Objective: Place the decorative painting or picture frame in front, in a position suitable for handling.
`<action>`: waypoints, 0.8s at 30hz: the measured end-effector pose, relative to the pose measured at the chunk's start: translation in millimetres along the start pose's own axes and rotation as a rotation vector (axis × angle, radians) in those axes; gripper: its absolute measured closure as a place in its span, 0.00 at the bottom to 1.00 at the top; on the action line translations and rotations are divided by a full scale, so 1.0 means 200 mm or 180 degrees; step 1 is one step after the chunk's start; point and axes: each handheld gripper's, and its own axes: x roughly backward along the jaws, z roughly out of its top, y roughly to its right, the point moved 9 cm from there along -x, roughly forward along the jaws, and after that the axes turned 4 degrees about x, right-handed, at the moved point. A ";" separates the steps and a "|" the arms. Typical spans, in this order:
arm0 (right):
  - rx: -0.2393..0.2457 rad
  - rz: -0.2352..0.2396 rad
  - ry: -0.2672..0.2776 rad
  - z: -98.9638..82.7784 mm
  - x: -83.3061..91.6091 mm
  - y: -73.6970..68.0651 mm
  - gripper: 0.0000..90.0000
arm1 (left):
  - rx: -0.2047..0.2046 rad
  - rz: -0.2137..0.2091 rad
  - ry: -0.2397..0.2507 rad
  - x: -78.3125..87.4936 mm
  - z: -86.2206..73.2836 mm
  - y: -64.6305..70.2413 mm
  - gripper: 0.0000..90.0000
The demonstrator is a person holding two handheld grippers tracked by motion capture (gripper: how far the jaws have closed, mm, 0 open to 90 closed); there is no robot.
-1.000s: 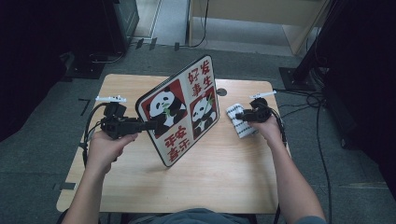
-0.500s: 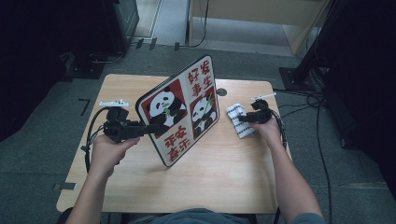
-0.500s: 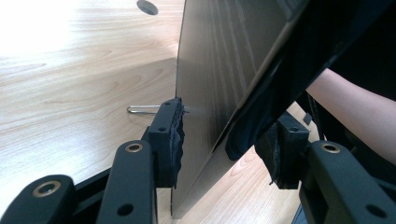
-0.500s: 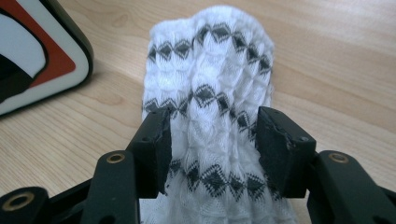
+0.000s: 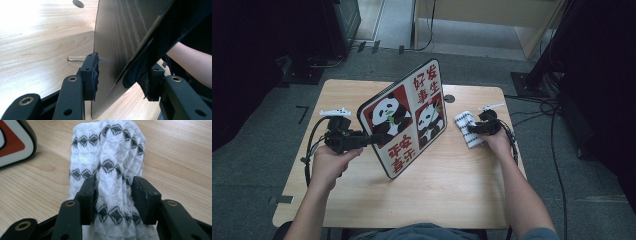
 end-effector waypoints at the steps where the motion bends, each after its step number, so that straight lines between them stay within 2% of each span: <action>1: -0.0012 -0.0025 -0.0001 0.00 0.00 0.00 0.64 | 0.0001 -0.0004 0.0002 0.00 0.00 0.00 0.61; 3: 0.0010 -0.0066 0.0027 0.00 0.00 0.00 0.69 | -0.0003 -0.0005 -0.0003 0.00 0.00 0.00 0.61; 4: -0.0010 -0.0033 0.0037 -0.01 0.00 0.00 0.72 | -0.0005 -0.0001 0.0004 0.00 0.00 -0.01 0.61; 7: -0.0217 0.0098 0.0069 -0.01 0.01 0.02 0.81 | 0.0000 -0.0009 0.0005 0.00 0.00 -0.01 0.61; 10: -0.0319 0.0171 0.0032 -0.02 0.02 0.02 0.84 | -0.0008 -0.0021 0.0018 0.00 0.01 -0.01 0.62; 11: -0.0245 0.0163 0.0003 -0.02 0.03 0.02 0.84 | -0.0009 -0.0020 0.0024 0.00 0.01 -0.01 0.62; 13: -0.0201 0.0144 -0.0031 -0.02 0.04 0.01 0.86 | -0.0010 -0.0028 0.0048 0.00 0.01 -0.01 0.62; 18: -0.0305 0.0354 0.0011 0.02 0.08 -0.03 0.86 | -0.0093 -0.0031 0.0061 -0.01 0.02 0.00 0.66; 24: -0.0190 0.0442 0.0111 0.07 0.14 -0.09 0.86 | -0.0089 -0.0056 0.0082 -0.02 0.02 0.00 0.71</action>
